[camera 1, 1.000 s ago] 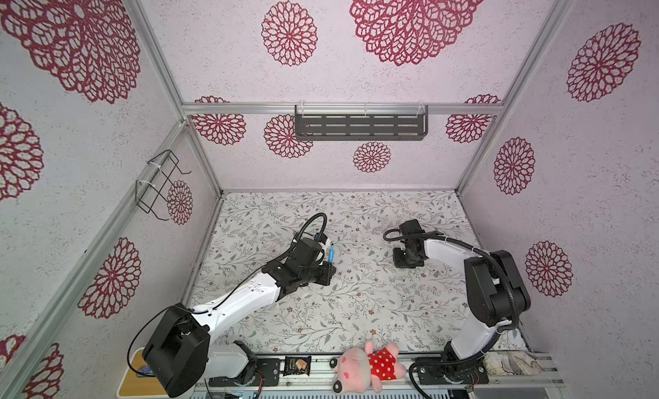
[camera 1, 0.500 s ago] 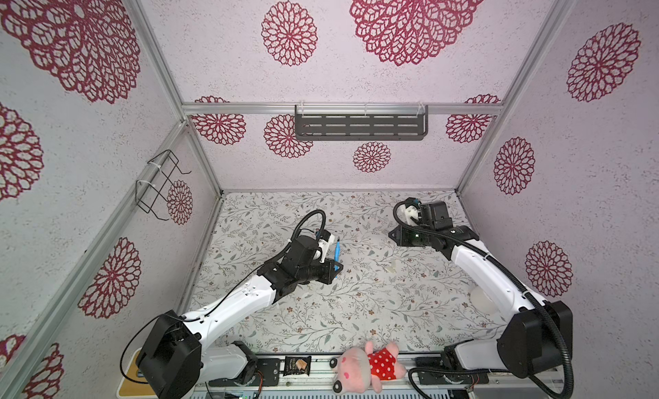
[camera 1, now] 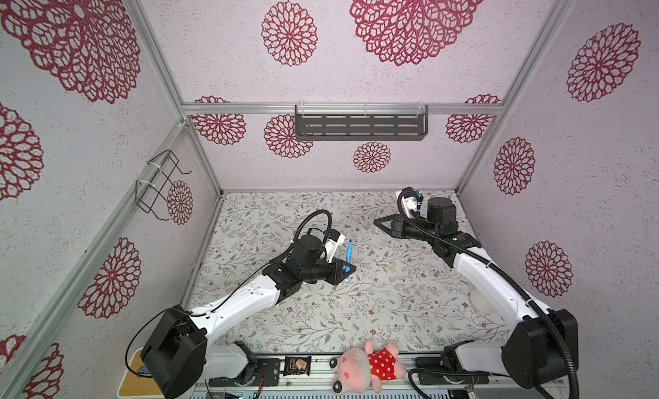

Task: Insert pens into pen caps
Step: Put on the pen cap to the pen.

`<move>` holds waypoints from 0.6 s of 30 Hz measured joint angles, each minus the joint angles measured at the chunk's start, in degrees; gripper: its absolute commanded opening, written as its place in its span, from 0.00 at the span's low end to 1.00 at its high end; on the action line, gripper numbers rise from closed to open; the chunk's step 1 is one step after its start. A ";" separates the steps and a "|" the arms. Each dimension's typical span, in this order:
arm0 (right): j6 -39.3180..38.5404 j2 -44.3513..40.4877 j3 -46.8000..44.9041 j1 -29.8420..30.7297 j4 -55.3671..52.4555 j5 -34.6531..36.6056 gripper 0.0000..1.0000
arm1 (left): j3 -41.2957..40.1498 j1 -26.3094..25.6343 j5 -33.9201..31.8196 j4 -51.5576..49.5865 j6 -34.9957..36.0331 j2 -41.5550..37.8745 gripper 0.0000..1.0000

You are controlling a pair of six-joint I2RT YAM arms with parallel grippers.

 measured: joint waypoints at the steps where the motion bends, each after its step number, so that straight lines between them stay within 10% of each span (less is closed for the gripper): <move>1: 1.03 -0.07 0.00 0.00 1.46 -0.57 0.03 | 0.37 -0.20 0.11 0.00 0.00 0.28 0.00; 18: 13.03 -0.52 -4.26 2.21 22.58 -3.72 0.00 | 4.42 -2.91 -0.09 2.14 -1.03 4.11 0.00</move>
